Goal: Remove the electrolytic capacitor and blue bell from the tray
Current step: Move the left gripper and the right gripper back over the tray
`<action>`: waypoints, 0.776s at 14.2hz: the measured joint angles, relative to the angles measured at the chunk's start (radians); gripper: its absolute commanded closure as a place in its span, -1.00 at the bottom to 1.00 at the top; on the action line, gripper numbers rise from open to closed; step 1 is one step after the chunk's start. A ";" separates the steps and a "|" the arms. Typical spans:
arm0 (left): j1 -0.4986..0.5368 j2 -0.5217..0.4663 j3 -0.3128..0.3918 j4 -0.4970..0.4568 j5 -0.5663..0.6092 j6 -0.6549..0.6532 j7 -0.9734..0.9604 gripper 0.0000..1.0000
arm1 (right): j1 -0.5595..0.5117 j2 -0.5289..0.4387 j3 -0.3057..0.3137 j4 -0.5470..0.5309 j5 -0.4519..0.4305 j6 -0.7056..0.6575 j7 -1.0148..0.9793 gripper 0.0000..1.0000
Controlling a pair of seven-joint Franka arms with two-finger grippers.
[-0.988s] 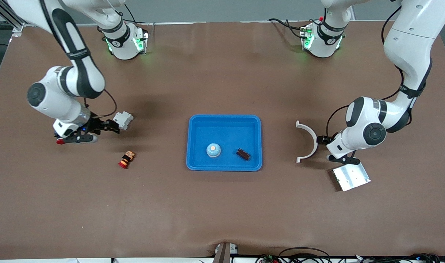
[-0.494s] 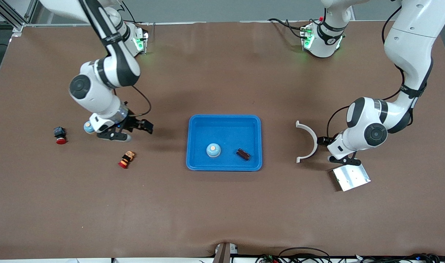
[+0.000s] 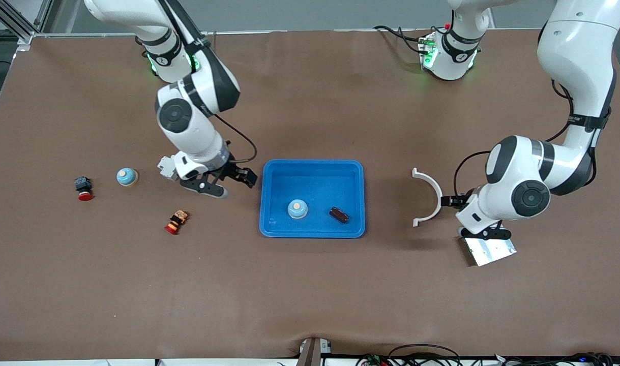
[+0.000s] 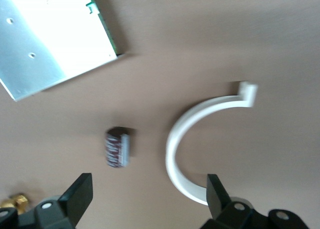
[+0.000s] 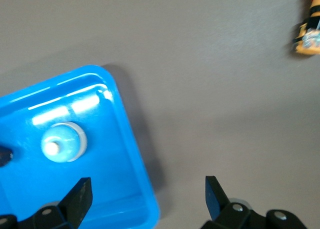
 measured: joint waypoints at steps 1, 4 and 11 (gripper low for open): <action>-0.019 0.000 0.000 0.009 -0.015 -0.005 -0.048 -1.00 | 0.022 0.033 0.000 0.045 -0.005 -0.010 0.049 -1.00; -0.091 0.000 -0.002 0.033 -0.065 -0.005 -0.227 -1.00 | 0.072 0.135 -0.001 0.157 -0.007 -0.014 0.147 -1.00; -0.242 0.017 -0.003 0.095 -0.147 -0.004 -0.600 -1.00 | 0.129 0.369 -0.005 0.372 -0.080 -0.009 0.282 -1.00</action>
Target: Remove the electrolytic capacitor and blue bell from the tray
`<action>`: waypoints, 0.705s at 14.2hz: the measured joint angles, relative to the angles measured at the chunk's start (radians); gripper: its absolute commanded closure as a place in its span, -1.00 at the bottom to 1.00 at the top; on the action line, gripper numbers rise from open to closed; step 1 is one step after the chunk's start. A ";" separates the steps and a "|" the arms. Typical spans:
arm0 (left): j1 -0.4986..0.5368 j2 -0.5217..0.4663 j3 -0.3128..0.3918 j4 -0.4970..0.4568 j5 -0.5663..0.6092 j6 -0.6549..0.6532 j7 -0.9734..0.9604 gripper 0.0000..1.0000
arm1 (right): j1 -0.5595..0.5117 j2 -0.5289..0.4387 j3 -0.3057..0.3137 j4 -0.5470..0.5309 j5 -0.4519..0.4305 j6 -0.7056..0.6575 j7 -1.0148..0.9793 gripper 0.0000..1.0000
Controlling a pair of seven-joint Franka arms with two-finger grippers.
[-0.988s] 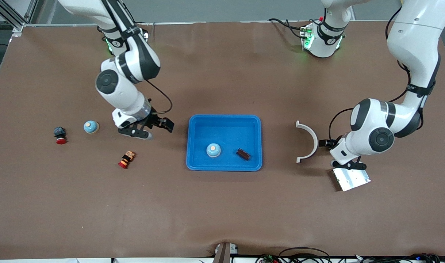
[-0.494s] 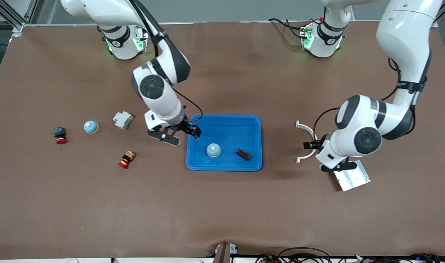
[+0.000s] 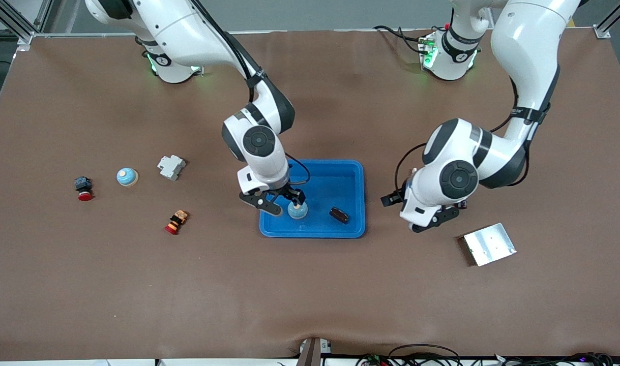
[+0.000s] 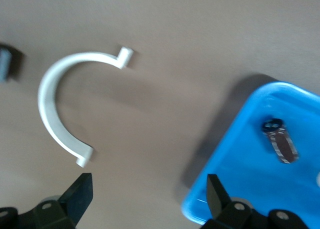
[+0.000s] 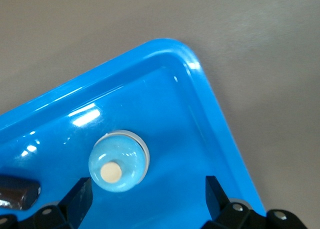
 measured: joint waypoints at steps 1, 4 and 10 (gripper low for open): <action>-0.013 0.012 0.000 0.018 -0.010 0.002 -0.041 -1.00 | 0.000 0.019 -0.001 0.022 0.000 0.001 0.001 -1.00; -0.062 0.071 0.000 0.097 -0.015 0.032 -0.190 -1.00 | 0.000 0.054 -0.003 0.063 -0.001 0.001 0.006 -1.00; -0.134 0.159 0.004 0.136 -0.015 0.217 -0.362 -1.00 | 0.028 0.104 -0.003 0.078 -0.002 0.042 0.060 -1.00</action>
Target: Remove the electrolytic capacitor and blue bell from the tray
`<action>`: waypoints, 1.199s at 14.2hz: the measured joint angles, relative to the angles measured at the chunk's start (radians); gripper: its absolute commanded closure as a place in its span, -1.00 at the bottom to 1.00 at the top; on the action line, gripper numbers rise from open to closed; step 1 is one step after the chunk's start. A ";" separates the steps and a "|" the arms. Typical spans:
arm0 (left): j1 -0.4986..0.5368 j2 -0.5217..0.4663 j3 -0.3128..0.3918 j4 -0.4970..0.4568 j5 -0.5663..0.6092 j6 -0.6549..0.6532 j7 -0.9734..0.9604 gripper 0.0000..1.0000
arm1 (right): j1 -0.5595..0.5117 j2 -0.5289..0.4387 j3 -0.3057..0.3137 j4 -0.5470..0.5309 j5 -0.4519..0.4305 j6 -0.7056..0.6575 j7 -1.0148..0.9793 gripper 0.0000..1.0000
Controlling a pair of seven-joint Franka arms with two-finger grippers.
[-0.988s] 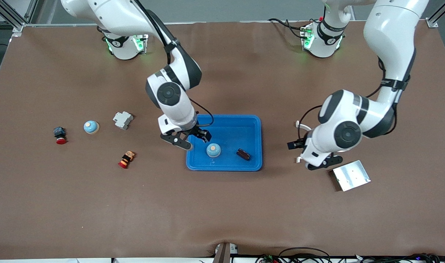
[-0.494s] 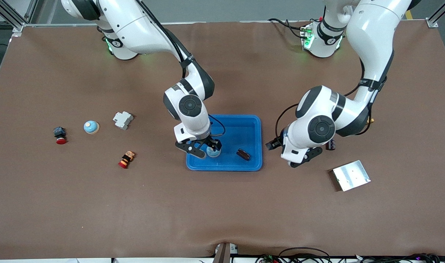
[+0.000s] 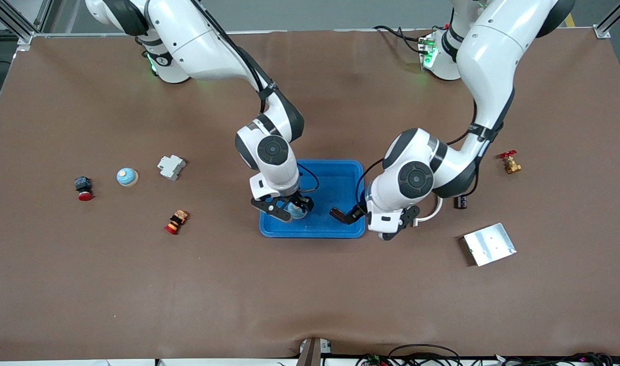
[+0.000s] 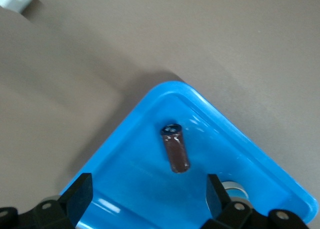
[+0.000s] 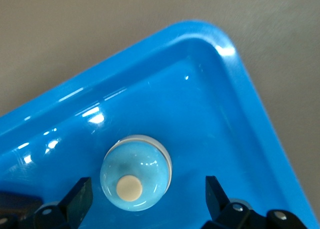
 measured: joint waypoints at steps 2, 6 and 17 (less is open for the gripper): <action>-0.007 0.012 0.001 0.001 0.000 0.031 -0.055 -1.00 | 0.008 0.015 0.000 0.004 0.000 0.012 0.009 -1.00; -0.018 0.041 0.001 0.002 0.000 0.140 -0.186 -1.00 | 0.009 0.028 0.000 0.015 -0.001 0.013 0.022 -1.00; -0.153 0.129 0.127 0.006 0.000 0.264 -0.307 -1.00 | 0.012 0.031 -0.004 0.033 -0.002 0.012 0.024 1.00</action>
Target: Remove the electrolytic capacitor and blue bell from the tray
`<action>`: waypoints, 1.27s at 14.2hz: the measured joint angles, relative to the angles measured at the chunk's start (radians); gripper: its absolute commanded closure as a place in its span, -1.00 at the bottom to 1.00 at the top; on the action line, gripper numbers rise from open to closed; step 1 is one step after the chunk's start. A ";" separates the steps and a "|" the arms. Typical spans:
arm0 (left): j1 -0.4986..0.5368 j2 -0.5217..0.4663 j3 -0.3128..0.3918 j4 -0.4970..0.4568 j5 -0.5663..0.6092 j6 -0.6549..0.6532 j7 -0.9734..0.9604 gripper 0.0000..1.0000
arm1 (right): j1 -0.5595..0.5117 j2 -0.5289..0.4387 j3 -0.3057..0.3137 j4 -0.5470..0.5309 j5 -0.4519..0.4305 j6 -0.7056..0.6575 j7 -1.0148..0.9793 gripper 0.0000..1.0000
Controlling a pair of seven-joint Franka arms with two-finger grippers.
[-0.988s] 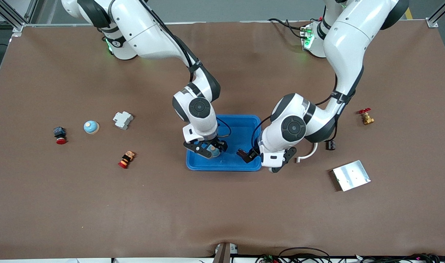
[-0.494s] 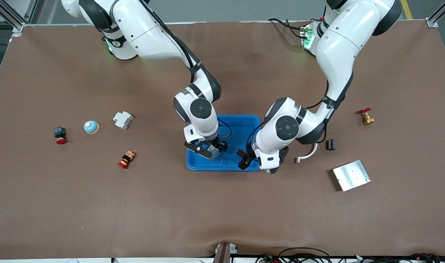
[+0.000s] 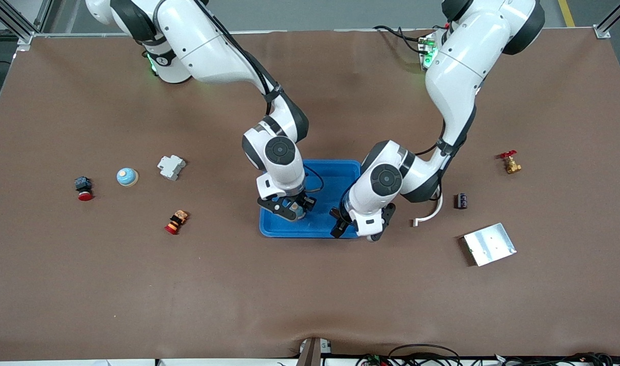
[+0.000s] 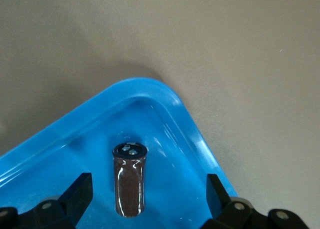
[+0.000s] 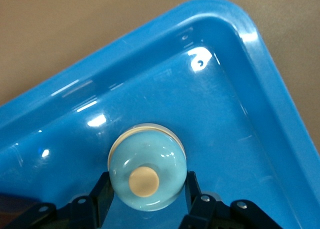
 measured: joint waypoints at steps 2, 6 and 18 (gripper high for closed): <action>-0.019 0.007 0.013 0.001 0.000 0.001 -0.001 -1.00 | -0.005 -0.003 -0.010 0.024 0.000 -0.011 0.000 1.00; -0.035 0.025 0.020 0.001 0.000 0.001 -0.002 -1.00 | -0.049 -0.031 -0.020 0.049 0.000 -0.126 -0.075 1.00; -0.048 0.033 0.037 0.006 0.000 0.002 -0.002 0.76 | -0.369 -0.329 -0.029 -0.222 -0.001 -0.234 -0.743 1.00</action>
